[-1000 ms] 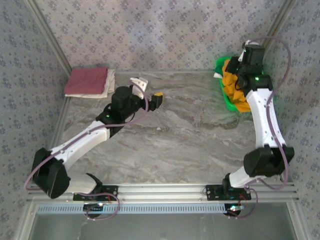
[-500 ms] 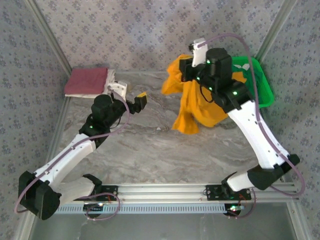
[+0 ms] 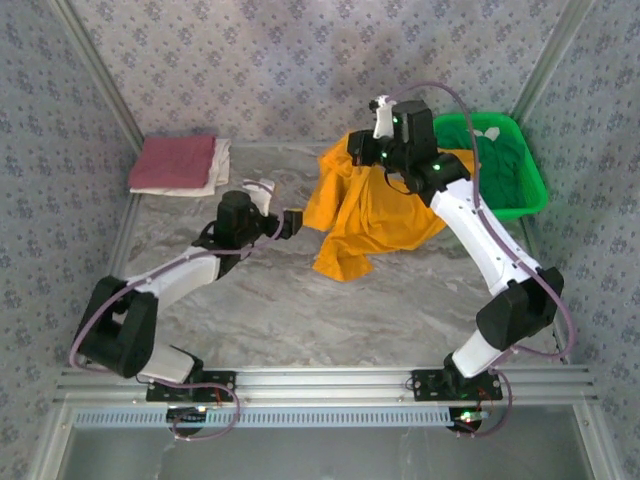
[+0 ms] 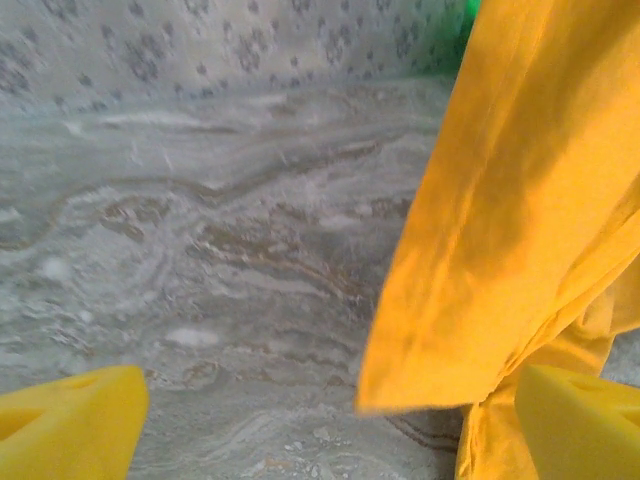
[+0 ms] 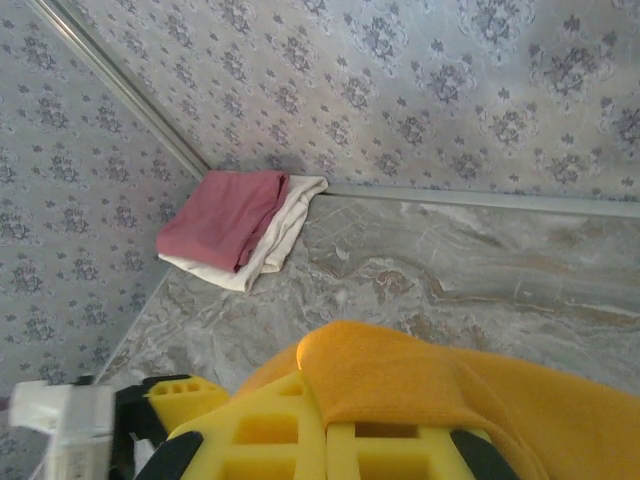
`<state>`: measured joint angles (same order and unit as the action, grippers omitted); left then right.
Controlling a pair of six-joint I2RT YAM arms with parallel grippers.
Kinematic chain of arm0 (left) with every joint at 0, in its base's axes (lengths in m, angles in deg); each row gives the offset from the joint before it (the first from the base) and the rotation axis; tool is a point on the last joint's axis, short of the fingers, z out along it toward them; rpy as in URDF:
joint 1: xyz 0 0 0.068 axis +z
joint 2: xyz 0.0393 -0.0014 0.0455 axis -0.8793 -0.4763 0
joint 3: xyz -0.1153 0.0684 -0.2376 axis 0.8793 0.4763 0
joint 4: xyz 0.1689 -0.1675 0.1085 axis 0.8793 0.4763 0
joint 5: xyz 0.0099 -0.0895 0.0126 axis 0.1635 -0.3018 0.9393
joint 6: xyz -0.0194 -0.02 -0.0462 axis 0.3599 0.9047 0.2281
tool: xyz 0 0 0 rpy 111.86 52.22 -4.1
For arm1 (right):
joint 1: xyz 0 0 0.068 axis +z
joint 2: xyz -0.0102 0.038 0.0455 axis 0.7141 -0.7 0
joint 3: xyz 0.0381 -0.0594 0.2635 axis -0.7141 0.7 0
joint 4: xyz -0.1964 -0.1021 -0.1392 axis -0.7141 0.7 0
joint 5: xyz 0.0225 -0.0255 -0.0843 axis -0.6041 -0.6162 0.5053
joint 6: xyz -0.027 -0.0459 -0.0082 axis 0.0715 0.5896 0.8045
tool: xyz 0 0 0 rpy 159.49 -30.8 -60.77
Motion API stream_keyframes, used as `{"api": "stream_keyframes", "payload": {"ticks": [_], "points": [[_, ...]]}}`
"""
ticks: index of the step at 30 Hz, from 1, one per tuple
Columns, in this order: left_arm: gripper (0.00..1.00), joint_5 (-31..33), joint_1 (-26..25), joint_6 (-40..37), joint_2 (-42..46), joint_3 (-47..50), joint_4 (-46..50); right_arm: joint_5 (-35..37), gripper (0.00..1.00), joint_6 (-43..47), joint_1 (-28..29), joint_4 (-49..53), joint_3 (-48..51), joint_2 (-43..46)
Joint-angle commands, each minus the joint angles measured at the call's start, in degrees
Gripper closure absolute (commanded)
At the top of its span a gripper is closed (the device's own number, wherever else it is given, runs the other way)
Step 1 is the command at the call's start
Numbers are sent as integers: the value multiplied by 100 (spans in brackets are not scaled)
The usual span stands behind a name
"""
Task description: Fold and stack the t-shirts
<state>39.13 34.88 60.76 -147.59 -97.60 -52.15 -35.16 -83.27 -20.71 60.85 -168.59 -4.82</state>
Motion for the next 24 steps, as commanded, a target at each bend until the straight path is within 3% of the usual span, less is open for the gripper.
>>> {"api": "stream_keyframes", "payload": {"ticks": [1, 8, 14, 15, 17, 19, 22, 24], "points": [[6, -492, -131, -107, -300, -274, -614, -325, 100, -147, -3, -212, 136, 201], [10, -415, -338, -234, -9, 45, -1422, -883, 100, -118, 218, -372, 76, -311], [12, 616, -211, -30, 1382, 1305, -2012, -1231, 98, -164, 825, -27, -1202, -1702], [12, 770, -192, -26, 1629, 1474, -1972, -1289, 95, -204, 898, 3, -1431, -1916], [11, 1043, -125, -59, 2141, 1732, -1595, -1346, 76, -341, 1039, 150, -1979, -2386], [11, 1172, -35, -129, 2459, 1823, -1111, -1497, 70, -417, 1071, 271, -2340, -2654], [10, 1268, 104, -77, 2692, 1827, -553, -1425, 51, -295, 996, 222, -2036, -2435], [8, 1252, 145, -94, 2679, 1818, -390, -1149, 49, -162, 878, -59, -1419, -2024]]}}
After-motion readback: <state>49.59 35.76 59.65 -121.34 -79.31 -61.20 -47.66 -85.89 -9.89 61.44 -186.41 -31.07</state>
